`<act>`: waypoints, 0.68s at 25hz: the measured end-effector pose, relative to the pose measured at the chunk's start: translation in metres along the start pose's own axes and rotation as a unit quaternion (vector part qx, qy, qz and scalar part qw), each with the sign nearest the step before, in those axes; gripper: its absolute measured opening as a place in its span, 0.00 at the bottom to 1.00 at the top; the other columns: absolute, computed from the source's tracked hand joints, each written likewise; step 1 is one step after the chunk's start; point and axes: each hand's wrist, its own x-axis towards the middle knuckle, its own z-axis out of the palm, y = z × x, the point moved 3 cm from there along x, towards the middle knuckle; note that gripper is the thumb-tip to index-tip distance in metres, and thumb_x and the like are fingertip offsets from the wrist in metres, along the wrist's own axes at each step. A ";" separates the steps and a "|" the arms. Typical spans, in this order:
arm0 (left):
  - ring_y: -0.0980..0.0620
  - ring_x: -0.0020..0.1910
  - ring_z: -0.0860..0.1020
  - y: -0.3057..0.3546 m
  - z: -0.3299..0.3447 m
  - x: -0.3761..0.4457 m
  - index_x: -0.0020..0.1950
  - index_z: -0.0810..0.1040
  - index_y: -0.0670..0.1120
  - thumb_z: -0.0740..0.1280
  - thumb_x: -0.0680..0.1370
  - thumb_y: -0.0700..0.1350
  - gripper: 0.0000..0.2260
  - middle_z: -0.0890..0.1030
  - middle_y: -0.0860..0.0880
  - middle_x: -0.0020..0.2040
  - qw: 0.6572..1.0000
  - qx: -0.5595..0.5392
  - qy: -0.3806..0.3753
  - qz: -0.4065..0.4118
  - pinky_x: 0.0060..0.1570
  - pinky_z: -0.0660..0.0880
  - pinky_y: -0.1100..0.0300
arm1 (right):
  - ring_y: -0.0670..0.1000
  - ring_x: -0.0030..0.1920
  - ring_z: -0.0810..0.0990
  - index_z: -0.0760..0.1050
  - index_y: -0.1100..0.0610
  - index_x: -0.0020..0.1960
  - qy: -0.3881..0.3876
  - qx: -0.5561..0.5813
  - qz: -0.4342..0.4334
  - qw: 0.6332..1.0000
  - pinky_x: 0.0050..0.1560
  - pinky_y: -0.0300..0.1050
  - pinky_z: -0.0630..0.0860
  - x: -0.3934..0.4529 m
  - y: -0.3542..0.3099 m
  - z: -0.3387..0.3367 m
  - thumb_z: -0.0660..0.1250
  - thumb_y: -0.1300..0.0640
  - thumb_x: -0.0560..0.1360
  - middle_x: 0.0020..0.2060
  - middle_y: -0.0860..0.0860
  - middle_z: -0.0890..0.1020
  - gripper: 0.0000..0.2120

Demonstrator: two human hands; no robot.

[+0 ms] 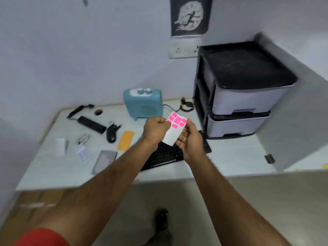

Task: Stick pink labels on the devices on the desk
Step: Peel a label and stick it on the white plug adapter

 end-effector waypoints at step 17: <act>0.48 0.46 0.78 -0.225 -0.397 -0.055 0.46 0.82 0.51 0.74 0.71 0.49 0.06 0.81 0.50 0.46 0.911 0.362 0.186 0.064 0.43 0.74 0.55 | 0.51 0.24 0.75 0.77 0.64 0.46 -0.113 -0.248 0.226 0.935 0.22 0.39 0.69 -0.084 0.336 0.263 0.68 0.63 0.77 0.29 0.57 0.80 0.04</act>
